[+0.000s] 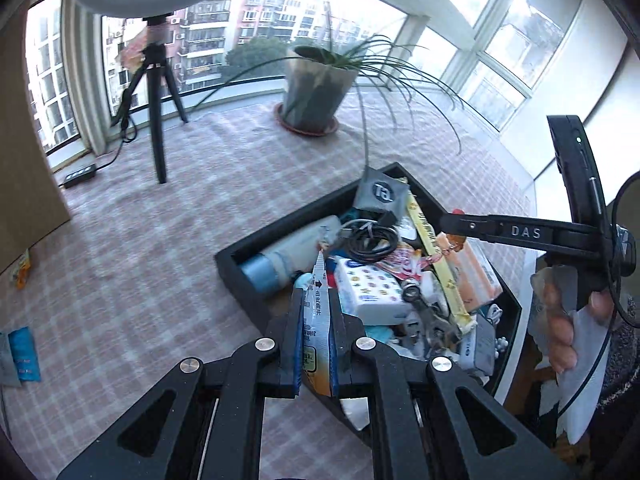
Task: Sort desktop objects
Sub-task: 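Open both grippers to drop the sachet and toy into the tray, then return both grippers to the remaining items on the table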
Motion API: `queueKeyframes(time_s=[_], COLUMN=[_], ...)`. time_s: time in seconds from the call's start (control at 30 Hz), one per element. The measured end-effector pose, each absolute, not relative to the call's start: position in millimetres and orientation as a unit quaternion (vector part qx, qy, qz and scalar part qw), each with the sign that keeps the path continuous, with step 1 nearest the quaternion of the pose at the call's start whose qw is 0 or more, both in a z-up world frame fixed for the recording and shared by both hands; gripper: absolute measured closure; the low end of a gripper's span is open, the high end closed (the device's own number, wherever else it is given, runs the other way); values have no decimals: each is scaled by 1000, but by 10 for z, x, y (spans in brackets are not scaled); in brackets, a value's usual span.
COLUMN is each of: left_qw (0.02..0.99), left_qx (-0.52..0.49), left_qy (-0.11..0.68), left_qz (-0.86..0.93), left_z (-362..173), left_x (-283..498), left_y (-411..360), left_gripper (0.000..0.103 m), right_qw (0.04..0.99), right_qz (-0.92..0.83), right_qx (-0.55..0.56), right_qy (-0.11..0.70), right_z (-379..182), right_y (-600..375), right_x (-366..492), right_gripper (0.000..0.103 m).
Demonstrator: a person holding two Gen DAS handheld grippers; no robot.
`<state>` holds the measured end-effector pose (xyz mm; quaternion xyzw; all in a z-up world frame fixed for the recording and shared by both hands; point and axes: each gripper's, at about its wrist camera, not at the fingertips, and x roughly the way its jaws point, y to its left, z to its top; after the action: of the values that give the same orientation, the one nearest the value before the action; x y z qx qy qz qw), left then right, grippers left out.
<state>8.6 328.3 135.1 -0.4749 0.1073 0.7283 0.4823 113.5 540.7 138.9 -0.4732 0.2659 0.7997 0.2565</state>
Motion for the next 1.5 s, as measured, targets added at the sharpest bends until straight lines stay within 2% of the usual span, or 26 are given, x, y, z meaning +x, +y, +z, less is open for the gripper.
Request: queueKeyframes(time_s=[0.23, 0.47, 0.5, 0.53, 0.57, 0.6, 0.83, 1.17, 1.5], left_qw=[538, 566, 571, 572, 572, 577, 568, 511, 430], left_qx=[-469, -461, -461, -463, -469, -469, -452, -470, -490], left_qy=[136, 151, 152, 155, 162, 160, 164, 135, 94], left_qz=[687, 666, 663, 659, 653, 649, 667, 707, 753], left_z=[1478, 1536, 1541, 1536, 1520, 1519, 1563, 1483, 1342], left_x=[617, 930, 959, 984, 1003, 1016, 928, 380, -346], left_y=[3873, 4142, 4164, 4189, 4211, 4210, 4074, 3681, 3063], left_gripper=[95, 94, 90, 81, 50, 32, 39, 48, 49], right_qw=[271, 280, 280, 281, 282, 282, 282, 251, 191], right_qz=[796, 793, 793, 793, 791, 789, 790, 808, 825], right_qx=[-463, -459, -457, -455, -455, -455, -450, -457, -476], right_qy=[280, 288, 289, 292, 296, 302, 306, 273, 236], right_z=[1409, 1432, 1436, 1439, 1434, 1428, 1466, 1541, 1567], right_y=[5560, 5664, 5676, 5694, 5715, 5738, 5728, 5445, 4959], right_x=[1340, 1417, 1426, 1434, 1441, 1451, 1452, 1126, 534], right_gripper=[61, 60, 60, 60, 59, 58, 57, 57, 57])
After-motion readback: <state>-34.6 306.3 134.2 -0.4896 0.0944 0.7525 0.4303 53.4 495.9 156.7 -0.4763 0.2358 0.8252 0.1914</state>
